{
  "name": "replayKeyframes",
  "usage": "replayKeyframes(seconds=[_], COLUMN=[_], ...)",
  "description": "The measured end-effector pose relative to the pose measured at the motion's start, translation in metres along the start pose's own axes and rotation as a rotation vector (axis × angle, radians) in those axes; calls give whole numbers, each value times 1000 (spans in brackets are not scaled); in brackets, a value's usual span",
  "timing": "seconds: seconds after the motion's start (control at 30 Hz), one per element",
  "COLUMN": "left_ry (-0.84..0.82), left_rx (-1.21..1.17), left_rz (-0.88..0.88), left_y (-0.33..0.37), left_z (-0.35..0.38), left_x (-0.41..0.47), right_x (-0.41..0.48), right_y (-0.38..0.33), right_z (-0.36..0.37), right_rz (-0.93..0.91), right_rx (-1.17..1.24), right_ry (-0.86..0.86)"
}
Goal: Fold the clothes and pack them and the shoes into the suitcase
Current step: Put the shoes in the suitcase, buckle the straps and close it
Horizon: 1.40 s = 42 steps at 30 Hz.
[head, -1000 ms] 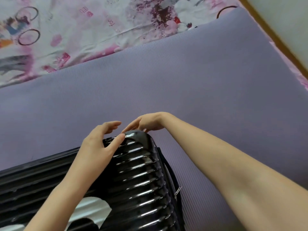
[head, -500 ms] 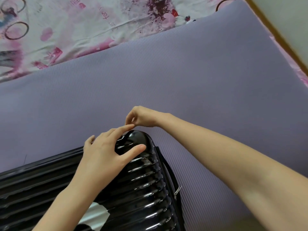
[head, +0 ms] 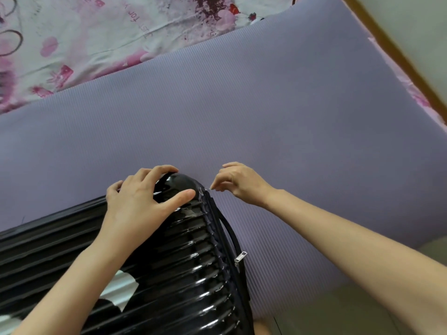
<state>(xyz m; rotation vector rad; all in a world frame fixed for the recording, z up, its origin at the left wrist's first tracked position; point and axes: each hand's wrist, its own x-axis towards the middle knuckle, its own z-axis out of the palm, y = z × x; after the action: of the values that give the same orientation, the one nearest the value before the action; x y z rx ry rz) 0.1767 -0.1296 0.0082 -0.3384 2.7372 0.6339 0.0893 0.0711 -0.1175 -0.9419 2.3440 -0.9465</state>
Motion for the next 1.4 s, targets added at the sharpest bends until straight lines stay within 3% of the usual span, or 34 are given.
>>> replayKeyframes(seconds=[0.43,0.87,1.03,1.17,1.27,1.4], left_ry=[77,113,166,188,208,247], left_rx=[141,244,116,135,158,183], left_rz=[36,57,73,246,276,277], left_y=[-3,-3,9,19,14,13], left_z=[15,18,26,50,63,68], left_x=[2,-5,-25,-65,-82,-83], right_x=[-104,-131,-151,-176,-173,-158], right_y=[-3,-13,-26,-33,-37,-39], right_z=[42,54,56,66,79,88], right_rz=[-138,-33,191,226,245,263], right_rx=[-162,-64,156,89,55,24], right_ry=[19,76,75,150,148,297])
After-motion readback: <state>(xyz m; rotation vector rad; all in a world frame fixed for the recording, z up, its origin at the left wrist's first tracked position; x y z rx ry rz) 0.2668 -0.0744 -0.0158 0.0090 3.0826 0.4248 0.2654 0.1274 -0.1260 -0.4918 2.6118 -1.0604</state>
